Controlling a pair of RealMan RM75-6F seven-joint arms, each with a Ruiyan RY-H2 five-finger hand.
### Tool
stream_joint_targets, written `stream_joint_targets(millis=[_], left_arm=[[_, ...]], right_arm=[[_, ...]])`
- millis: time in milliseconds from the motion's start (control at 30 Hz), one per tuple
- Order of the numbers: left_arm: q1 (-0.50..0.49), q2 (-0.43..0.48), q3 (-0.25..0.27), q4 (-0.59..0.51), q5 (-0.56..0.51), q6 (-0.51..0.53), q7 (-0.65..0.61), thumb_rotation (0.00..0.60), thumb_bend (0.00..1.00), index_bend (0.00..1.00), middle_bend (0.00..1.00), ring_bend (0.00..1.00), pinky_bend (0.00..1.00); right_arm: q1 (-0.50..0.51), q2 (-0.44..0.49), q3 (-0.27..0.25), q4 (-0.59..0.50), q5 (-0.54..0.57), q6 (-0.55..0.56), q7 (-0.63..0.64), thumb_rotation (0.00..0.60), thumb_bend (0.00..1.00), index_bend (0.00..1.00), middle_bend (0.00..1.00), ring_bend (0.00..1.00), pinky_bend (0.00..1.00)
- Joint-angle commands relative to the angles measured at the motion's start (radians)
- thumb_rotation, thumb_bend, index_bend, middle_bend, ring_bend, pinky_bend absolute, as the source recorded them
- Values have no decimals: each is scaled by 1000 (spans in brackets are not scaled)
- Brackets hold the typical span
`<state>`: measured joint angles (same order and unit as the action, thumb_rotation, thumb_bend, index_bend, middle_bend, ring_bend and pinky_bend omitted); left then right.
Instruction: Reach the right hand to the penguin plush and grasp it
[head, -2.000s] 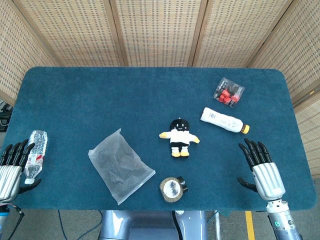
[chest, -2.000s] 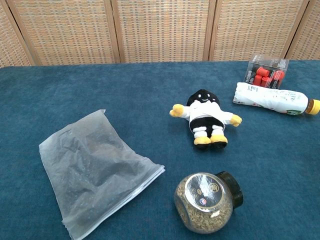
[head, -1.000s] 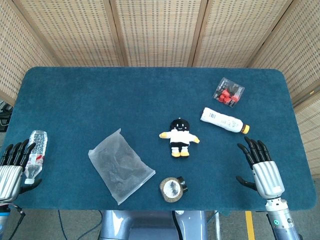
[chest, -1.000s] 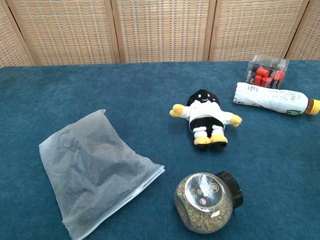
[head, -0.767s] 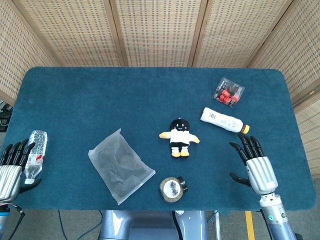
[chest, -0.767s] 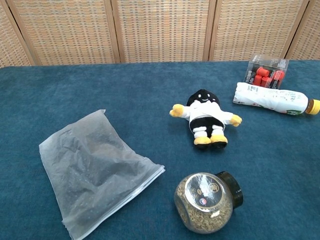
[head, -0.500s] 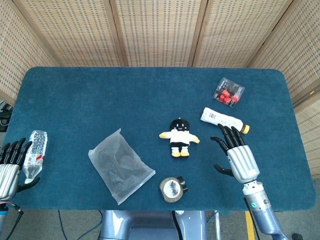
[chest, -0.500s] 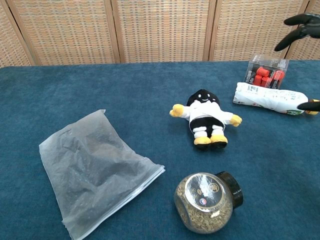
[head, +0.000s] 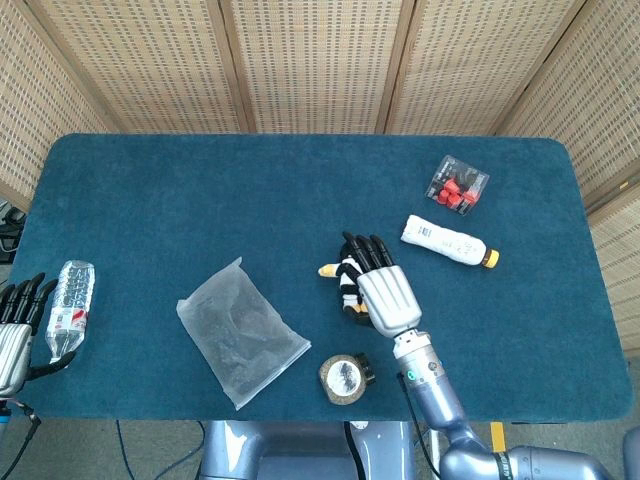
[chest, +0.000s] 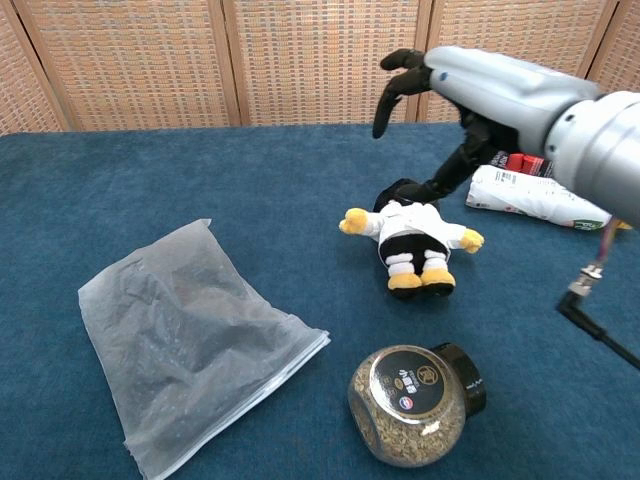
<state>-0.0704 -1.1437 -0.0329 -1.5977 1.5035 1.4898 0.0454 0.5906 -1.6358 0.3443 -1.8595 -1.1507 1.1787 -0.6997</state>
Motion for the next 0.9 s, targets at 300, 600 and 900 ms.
stream_joint_targets(millis=[300,600,900], left_arm=[[-11,-4,3,8,-3,-23,-12,600,20,0,0,0,0],[-18,-4,5,14,-8,-41,-28,600,19,0,0,0,0],[-18,-1,3,16,-12,-37,-36,600,19,0,0,0,0]], right_arm=[[169,-186,71,211,193,-45,-100,600,397,399,20,0,84],[234,-252,85,357,273,-69,-88,600,403,406,19,0,83],[277,-270,86,428,321,-92,-82,600,405,406,17,0,83]])
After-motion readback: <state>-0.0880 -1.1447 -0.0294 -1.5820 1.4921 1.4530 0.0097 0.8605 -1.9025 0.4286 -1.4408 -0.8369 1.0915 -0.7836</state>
